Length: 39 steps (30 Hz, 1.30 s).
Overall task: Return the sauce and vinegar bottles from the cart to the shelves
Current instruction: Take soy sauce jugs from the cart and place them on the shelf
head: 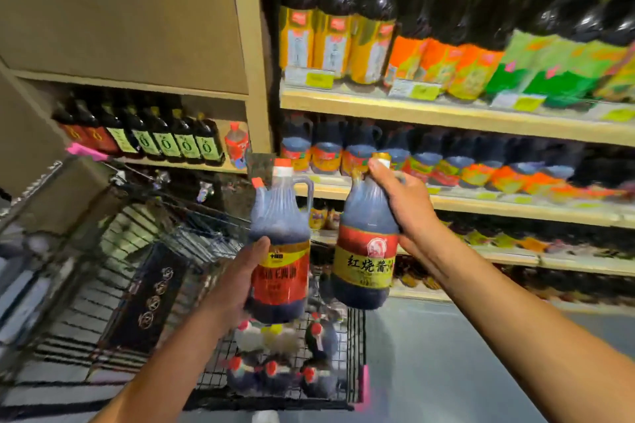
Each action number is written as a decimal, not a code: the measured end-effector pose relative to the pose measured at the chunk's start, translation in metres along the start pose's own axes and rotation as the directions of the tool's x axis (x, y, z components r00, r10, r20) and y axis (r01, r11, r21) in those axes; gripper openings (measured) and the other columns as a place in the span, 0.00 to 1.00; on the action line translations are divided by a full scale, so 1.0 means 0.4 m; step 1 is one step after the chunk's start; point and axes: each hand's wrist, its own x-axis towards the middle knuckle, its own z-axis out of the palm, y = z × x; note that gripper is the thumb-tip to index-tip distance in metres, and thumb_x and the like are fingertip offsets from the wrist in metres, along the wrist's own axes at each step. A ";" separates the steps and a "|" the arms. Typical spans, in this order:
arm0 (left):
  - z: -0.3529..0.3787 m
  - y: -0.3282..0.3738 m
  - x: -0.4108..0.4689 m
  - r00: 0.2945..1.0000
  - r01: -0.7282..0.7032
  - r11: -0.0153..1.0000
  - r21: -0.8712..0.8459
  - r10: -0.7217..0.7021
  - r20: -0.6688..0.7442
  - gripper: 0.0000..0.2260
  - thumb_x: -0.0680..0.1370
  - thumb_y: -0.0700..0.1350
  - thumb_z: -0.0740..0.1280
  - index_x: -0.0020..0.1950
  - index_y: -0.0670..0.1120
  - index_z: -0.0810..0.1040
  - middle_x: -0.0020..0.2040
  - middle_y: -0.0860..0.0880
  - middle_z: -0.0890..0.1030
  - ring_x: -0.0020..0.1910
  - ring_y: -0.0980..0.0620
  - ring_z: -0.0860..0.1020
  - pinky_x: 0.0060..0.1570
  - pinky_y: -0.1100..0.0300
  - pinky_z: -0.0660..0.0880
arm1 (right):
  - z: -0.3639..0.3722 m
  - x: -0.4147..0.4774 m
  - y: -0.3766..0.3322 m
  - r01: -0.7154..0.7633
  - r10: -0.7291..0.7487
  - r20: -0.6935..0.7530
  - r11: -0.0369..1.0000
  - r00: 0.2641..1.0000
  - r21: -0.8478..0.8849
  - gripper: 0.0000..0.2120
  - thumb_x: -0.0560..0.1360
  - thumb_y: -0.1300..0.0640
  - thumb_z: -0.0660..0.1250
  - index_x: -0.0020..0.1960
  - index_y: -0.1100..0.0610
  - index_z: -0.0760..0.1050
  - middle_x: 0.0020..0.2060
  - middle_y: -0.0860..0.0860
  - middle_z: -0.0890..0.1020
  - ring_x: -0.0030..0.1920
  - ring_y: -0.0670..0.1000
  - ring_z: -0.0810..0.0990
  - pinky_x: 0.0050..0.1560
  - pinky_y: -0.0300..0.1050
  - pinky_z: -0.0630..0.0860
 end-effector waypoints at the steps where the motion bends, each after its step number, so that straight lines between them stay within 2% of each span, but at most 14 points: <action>1: 0.040 -0.007 0.011 0.999 0.013 1.000 0.013 -0.014 0.041 0.56 0.48 0.67 0.84 0.68 0.38 0.74 0.56 0.34 0.83 0.48 0.38 0.84 0.44 0.46 0.83 | -0.045 -0.013 -0.011 0.015 -0.016 -0.035 1.000 0.999 -0.006 0.15 0.74 0.47 0.75 0.38 0.56 0.77 0.35 0.55 0.82 0.37 0.51 0.81 0.41 0.45 0.75; 4: 0.155 -0.019 0.047 0.977 0.059 0.995 0.079 -0.073 0.200 0.45 0.53 0.67 0.82 0.61 0.41 0.80 0.51 0.34 0.83 0.45 0.38 0.85 0.43 0.46 0.83 | -0.180 -0.067 -0.038 0.040 -0.034 -0.181 0.999 0.983 0.029 0.14 0.74 0.48 0.75 0.43 0.58 0.78 0.35 0.54 0.83 0.36 0.51 0.82 0.39 0.44 0.78; 7: 0.259 -0.041 0.096 0.943 0.087 0.977 0.197 -0.144 0.300 0.41 0.58 0.67 0.80 0.62 0.42 0.81 0.55 0.32 0.80 0.49 0.37 0.83 0.54 0.41 0.79 | -0.306 -0.132 -0.046 0.052 -0.028 -0.339 0.997 0.940 0.062 0.20 0.70 0.44 0.77 0.48 0.60 0.79 0.39 0.58 0.84 0.39 0.55 0.84 0.44 0.50 0.79; 10: 0.354 -0.082 0.134 0.912 0.117 0.957 0.264 -0.209 0.353 0.38 0.57 0.68 0.80 0.58 0.45 0.84 0.57 0.35 0.82 0.52 0.39 0.83 0.59 0.41 0.76 | -0.416 -0.220 -0.050 0.085 -0.042 -0.471 0.994 0.881 0.071 0.22 0.65 0.41 0.78 0.43 0.58 0.78 0.38 0.59 0.82 0.40 0.57 0.82 0.44 0.52 0.78; 13: 0.441 -0.135 0.147 0.858 0.140 0.942 0.305 -0.269 0.437 0.31 0.60 0.67 0.79 0.54 0.48 0.87 0.53 0.39 0.85 0.48 0.42 0.85 0.55 0.45 0.80 | -0.513 -0.327 -0.052 0.121 -0.045 -0.625 0.990 0.779 0.079 0.15 0.73 0.46 0.76 0.38 0.56 0.77 0.35 0.55 0.82 0.37 0.54 0.81 0.42 0.48 0.78; 16: 0.536 -0.193 0.143 0.794 0.168 0.924 0.343 -0.333 0.508 0.35 0.58 0.67 0.81 0.56 0.46 0.86 0.52 0.39 0.85 0.48 0.43 0.85 0.59 0.42 0.77 | -0.594 -0.442 -0.055 0.126 -0.056 -0.746 0.991 0.664 0.038 0.15 0.73 0.46 0.75 0.34 0.54 0.77 0.34 0.55 0.82 0.35 0.53 0.81 0.40 0.47 0.78; 18: 0.609 -0.238 0.132 0.748 0.203 0.910 0.362 -0.383 0.543 0.41 0.53 0.66 0.83 0.59 0.44 0.83 0.51 0.39 0.86 0.46 0.43 0.86 0.51 0.45 0.81 | -0.645 -0.522 -0.055 0.144 -0.054 -0.801 0.989 0.597 0.041 0.16 0.74 0.46 0.75 0.33 0.54 0.77 0.34 0.55 0.82 0.35 0.54 0.81 0.39 0.46 0.78; 20: 0.679 -0.289 0.109 0.700 0.216 0.897 0.385 -0.417 0.580 0.46 0.51 0.65 0.84 0.61 0.43 0.80 0.50 0.40 0.86 0.45 0.44 0.86 0.43 0.49 0.83 | -0.697 -0.602 -0.055 0.157 -0.054 -0.846 0.987 0.530 0.036 0.15 0.75 0.48 0.74 0.36 0.56 0.75 0.33 0.56 0.81 0.34 0.53 0.80 0.37 0.44 0.78; 21: 0.712 -0.312 0.094 0.678 0.214 0.890 0.403 -0.432 0.595 0.48 0.51 0.66 0.84 0.63 0.42 0.78 0.51 0.40 0.86 0.46 0.44 0.86 0.43 0.50 0.83 | -0.723 -0.641 -0.055 0.164 -0.054 -0.867 0.986 0.496 0.033 0.16 0.76 0.49 0.73 0.36 0.57 0.75 0.33 0.56 0.81 0.32 0.52 0.80 0.35 0.43 0.77; 23: 0.777 -0.362 0.065 0.636 0.217 0.873 0.437 -0.466 0.615 0.52 0.54 0.67 0.83 0.69 0.40 0.74 0.57 0.36 0.83 0.50 0.42 0.85 0.47 0.47 0.82 | -0.776 -0.718 -0.053 0.161 -0.056 -0.899 0.987 0.435 0.017 0.16 0.75 0.49 0.73 0.36 0.57 0.75 0.33 0.55 0.81 0.32 0.51 0.80 0.35 0.42 0.78; 26: 0.867 -0.433 0.015 0.572 0.236 0.847 0.476 -0.517 0.637 0.53 0.57 0.67 0.82 0.73 0.39 0.71 0.63 0.31 0.79 0.54 0.38 0.83 0.51 0.45 0.81 | -0.852 -0.822 -0.043 0.140 -0.042 -0.926 0.990 0.374 0.012 0.15 0.75 0.47 0.74 0.39 0.58 0.77 0.38 0.59 0.82 0.36 0.54 0.82 0.41 0.49 0.79; 32: 1.020 -0.573 -0.066 0.514 0.243 0.802 0.546 -0.584 0.629 0.51 0.60 0.68 0.80 0.74 0.43 0.71 0.65 0.34 0.79 0.62 0.33 0.79 0.57 0.40 0.78 | -1.006 -0.989 -0.009 0.133 -0.003 -0.955 0.990 0.297 0.038 0.15 0.73 0.45 0.74 0.41 0.57 0.80 0.38 0.58 0.85 0.38 0.55 0.84 0.44 0.51 0.81; 35: 1.087 -0.624 -0.101 0.483 0.207 0.787 0.582 -0.599 0.638 0.45 0.63 0.67 0.78 0.73 0.45 0.72 0.63 0.35 0.81 0.62 0.33 0.79 0.63 0.35 0.75 | -1.073 -1.043 0.005 0.127 0.013 -0.964 0.991 0.265 0.049 0.15 0.73 0.45 0.74 0.42 0.58 0.81 0.40 0.59 0.85 0.39 0.56 0.84 0.45 0.52 0.82; 39: 1.160 -0.672 -0.123 0.490 0.180 0.758 0.627 -0.621 0.612 0.38 0.67 0.66 0.72 0.71 0.46 0.73 0.62 0.36 0.81 0.61 0.34 0.80 0.65 0.33 0.73 | -1.158 -1.088 0.017 0.123 0.052 -0.967 0.989 0.248 0.085 0.16 0.74 0.44 0.74 0.45 0.57 0.81 0.43 0.58 0.86 0.41 0.57 0.85 0.45 0.51 0.83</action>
